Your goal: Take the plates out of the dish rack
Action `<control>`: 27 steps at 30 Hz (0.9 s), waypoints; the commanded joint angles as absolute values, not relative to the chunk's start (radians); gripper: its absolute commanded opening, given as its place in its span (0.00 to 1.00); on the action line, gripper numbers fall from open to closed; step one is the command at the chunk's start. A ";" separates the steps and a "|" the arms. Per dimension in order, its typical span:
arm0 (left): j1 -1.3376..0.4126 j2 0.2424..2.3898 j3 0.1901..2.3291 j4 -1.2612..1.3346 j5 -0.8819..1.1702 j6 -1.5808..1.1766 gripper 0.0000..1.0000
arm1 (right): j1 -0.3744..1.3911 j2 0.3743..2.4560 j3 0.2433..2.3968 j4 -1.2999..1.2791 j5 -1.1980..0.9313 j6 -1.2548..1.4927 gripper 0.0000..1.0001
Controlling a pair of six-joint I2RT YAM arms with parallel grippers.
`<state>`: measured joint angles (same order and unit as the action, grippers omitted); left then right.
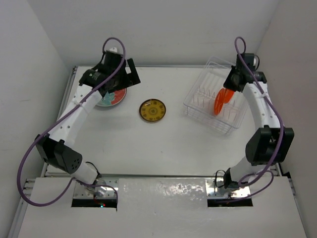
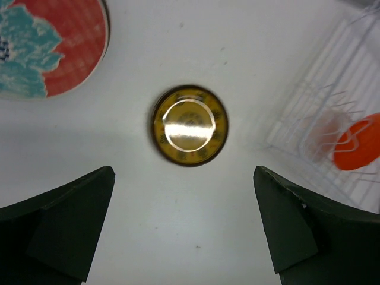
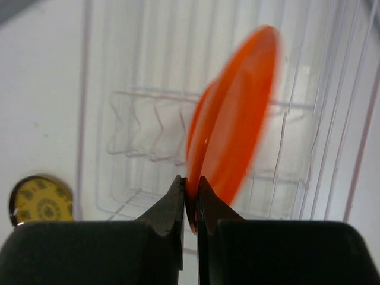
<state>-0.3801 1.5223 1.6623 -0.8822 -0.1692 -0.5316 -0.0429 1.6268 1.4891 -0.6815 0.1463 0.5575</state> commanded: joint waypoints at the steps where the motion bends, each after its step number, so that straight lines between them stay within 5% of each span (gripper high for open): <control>1: -0.377 1.563 1.834 -0.922 -0.124 -0.561 1.00 | -0.049 1.530 1.623 -0.652 0.108 0.444 0.01; 5: -0.374 1.643 2.040 -0.915 0.091 -0.691 1.00 | 0.048 1.532 1.702 -0.659 -0.141 0.147 0.00; 10: -0.374 1.686 1.933 -0.726 0.337 -0.859 1.00 | 0.369 1.535 1.739 -0.837 -0.115 -0.272 0.00; 24: -0.376 1.692 1.626 -0.537 0.436 -1.032 1.00 | 0.618 1.684 1.946 -0.845 -0.225 -0.331 0.00; 27: -0.373 1.683 1.585 -0.515 0.424 -1.049 1.00 | 0.649 1.736 2.006 -0.876 -0.088 -0.316 0.00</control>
<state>-0.3798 1.7260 1.6035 -0.5930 0.4053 -1.0084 0.6224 1.7004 1.9499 -0.8982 -0.1543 -0.3069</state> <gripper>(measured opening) 0.999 0.031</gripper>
